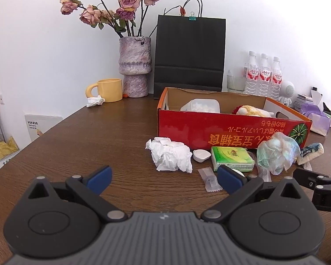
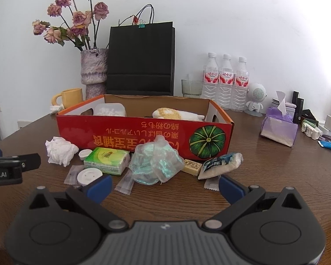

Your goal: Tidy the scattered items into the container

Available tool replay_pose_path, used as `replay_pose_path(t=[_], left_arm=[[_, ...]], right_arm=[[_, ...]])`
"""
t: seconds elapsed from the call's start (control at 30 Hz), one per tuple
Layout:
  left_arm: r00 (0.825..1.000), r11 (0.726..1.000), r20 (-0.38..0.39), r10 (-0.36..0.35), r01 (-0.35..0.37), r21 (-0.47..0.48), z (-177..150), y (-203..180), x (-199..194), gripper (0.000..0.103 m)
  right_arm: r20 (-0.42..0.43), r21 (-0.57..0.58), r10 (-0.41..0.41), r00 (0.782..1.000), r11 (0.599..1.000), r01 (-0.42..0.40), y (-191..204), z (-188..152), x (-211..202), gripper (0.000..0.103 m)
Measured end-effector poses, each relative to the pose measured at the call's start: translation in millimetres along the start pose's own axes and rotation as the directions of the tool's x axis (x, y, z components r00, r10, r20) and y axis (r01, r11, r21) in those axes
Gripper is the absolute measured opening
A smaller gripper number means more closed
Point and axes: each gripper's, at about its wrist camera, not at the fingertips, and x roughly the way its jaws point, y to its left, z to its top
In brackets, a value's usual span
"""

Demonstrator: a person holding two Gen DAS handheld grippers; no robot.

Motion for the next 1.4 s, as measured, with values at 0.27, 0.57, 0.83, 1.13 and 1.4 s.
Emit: replay_pose_path(t=[0.27, 0.57, 0.83, 1.13, 1.4], left_arm=[[1.0, 0.999, 0.006, 0.023, -0.023, 0.047, -6, -8, 2, 0.103], [0.999, 0.998, 0.012, 0.041, -0.041, 0.048, -6, -8, 1, 0.103], [0.998, 0.996, 0.023, 0.057, -0.058, 0.065, -6, -11, 0, 0.103], [0.997, 0.995, 0.007, 0.078, -0.078, 0.064, -6, -12, 2, 0.103], [0.997, 0.995, 0.005, 0.079, -0.079, 0.067, -6, -12, 2, 0.103]], right_arm=[[0.002, -0.016, -0.011, 1.0, 1.0, 0.011, 3, -4, 2, 0.103], [0.006, -0.025, -0.008, 1.0, 1.0, 0.008, 5, -6, 2, 0.103], [0.001, -0.029, -0.005, 1.0, 1.0, 0.005, 6, -6, 2, 0.103], [-0.001, -0.03, -0.006, 1.0, 1.0, 0.006, 6, -6, 2, 0.103], [0.0, -0.024, -0.003, 1.0, 1.0, 0.003, 5, -7, 2, 0.103]])
